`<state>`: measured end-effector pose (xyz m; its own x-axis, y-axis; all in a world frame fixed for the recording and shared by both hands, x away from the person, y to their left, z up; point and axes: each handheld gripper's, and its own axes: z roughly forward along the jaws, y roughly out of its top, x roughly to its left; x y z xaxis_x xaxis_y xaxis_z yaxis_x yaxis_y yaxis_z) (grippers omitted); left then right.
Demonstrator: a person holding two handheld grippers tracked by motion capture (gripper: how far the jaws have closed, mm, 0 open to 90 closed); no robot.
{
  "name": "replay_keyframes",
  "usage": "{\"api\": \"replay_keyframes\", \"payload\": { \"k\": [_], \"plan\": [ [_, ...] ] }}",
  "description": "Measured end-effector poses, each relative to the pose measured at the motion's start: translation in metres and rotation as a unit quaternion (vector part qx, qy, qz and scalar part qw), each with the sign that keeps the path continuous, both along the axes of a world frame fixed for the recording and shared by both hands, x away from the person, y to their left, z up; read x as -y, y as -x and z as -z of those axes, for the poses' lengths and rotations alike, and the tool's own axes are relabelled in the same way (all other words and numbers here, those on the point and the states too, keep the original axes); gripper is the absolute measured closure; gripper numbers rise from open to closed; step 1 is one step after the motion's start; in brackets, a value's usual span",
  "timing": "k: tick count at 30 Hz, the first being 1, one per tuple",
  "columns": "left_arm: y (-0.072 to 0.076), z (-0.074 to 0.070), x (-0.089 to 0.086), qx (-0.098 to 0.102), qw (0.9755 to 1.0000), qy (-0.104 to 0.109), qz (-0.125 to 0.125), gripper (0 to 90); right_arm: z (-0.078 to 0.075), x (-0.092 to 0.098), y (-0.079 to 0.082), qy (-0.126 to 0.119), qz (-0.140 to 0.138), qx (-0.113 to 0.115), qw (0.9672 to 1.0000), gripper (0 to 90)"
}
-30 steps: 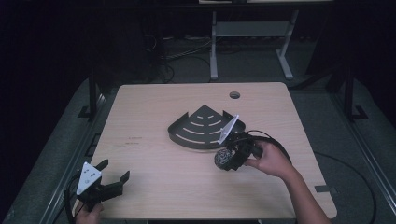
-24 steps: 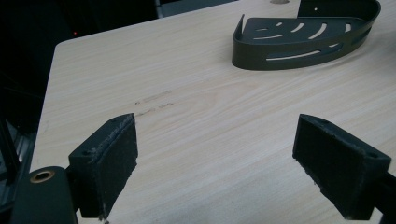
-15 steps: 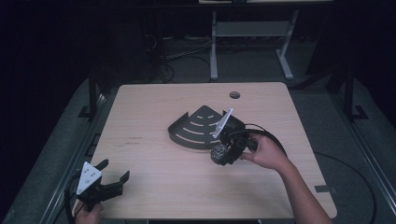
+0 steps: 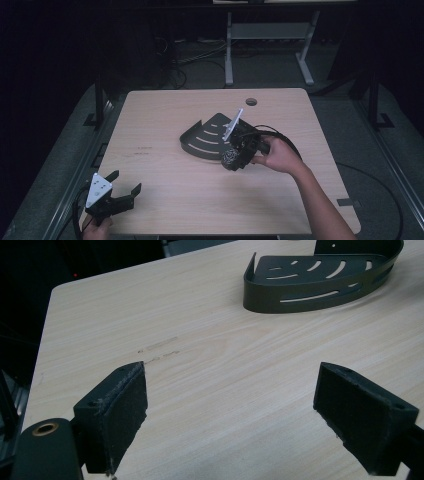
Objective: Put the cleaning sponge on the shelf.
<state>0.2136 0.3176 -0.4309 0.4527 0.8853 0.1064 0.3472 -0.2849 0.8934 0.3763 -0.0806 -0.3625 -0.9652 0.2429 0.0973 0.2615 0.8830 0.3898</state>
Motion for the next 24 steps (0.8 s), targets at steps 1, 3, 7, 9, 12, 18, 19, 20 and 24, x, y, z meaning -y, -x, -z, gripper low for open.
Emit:
{"api": "replay_keyframes", "payload": {
  "k": [1, 3, 7, 9, 12, 18, 19, 20, 24],
  "plan": [
    [0.000, 0.000, 0.000, 0.000, 1.0000, 0.000, -0.001, 13.2, -0.001, 0.000, -0.001, 0.000, 0.000, 0.000, 1.0000, 32.2],
    [0.000, 0.000, 0.000, 0.000, 1.0000, 0.000, -0.001, 13.2, -0.001, -0.001, -0.003, -0.002, 0.000, -0.001, 1.0000, 32.2],
    [0.001, 0.000, -0.001, 0.002, 1.0000, 0.001, -0.004, 13.3, -0.002, -0.002, -0.008, -0.004, 0.001, -0.004, 1.0000, 32.2],
    [0.002, -0.001, -0.002, 0.002, 1.0000, 0.001, -0.004, 13.2, -0.002, -0.003, -0.011, -0.002, 0.001, -0.004, 1.0000, 32.1],
    [0.002, -0.001, -0.002, 0.003, 1.0000, 0.001, -0.005, 13.2, -0.003, -0.005, -0.014, 0.000, -0.001, -0.004, 1.0000, 32.2],
    [0.002, -0.001, 0.000, 0.003, 1.0000, -0.002, -0.003, 13.2, -0.002, -0.009, -0.021, -0.002, -0.001, -0.008, 1.0000, 32.1],
    [0.002, -0.001, 0.000, 0.003, 1.0000, -0.001, -0.003, 13.3, -0.002, -0.010, -0.022, -0.001, -0.001, -0.009, 1.0000, 32.2],
    [0.002, -0.001, 0.001, 0.003, 1.0000, -0.001, -0.002, 13.2, -0.001, -0.010, -0.023, 0.000, 0.000, -0.009, 1.0000, 32.2],
    [0.002, -0.001, 0.002, 0.004, 1.0000, -0.002, -0.001, 13.2, -0.001, -0.010, -0.027, 0.000, 0.004, -0.011, 0.9999, 32.2]
  ]
}}
